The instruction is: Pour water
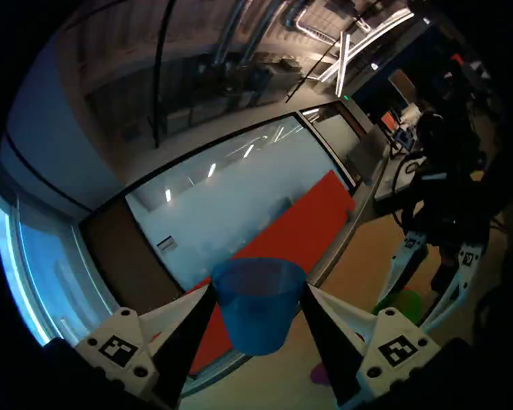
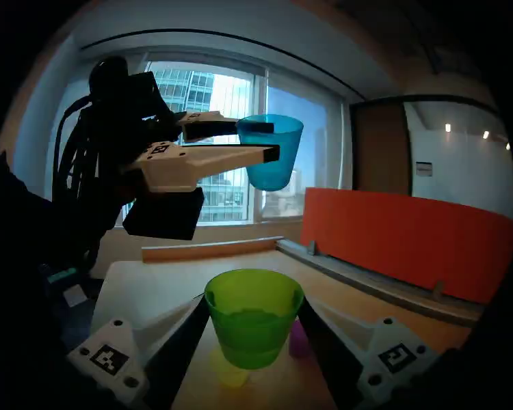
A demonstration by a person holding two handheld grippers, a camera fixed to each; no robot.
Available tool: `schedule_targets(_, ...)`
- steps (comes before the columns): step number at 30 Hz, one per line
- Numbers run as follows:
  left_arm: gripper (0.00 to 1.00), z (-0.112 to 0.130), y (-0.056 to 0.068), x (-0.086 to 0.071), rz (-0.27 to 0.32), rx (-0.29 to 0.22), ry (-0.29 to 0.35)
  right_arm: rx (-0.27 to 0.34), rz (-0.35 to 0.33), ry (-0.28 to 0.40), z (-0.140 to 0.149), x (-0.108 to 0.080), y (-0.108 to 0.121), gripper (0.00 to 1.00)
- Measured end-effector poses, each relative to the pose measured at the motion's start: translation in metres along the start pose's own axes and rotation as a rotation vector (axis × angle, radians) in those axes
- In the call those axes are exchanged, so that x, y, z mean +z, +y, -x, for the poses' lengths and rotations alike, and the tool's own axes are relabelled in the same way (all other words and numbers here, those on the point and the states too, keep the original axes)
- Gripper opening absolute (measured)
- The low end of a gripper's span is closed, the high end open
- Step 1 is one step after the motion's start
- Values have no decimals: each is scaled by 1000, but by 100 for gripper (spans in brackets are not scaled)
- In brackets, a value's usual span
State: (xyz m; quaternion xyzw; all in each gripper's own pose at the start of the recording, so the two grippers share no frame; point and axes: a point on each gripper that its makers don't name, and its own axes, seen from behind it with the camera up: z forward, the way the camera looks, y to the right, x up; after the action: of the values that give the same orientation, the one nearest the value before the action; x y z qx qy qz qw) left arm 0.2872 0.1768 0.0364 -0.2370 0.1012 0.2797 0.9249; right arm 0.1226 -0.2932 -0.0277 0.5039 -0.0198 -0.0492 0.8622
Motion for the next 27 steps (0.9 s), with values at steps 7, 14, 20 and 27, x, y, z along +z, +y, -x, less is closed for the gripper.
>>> schedule_targets(7, 86, 2, -5, -1, 17, -241, -8, 0, 7, 2, 0, -3, 3, 91)
schedule_targets(14, 86, -2, -8, 2, 41, -483, -1, -1, 10, 5, -2, -5, 3, 91)
schedule_targets(20, 86, 1, -10, 2, 58, -564, 0, -4, 9, 6, -5, -5, 0, 91)
schedule_targets(27, 86, 10, -9, -2, 52, -536, -12, -5, 16, 5, -6, -7, 0, 91)
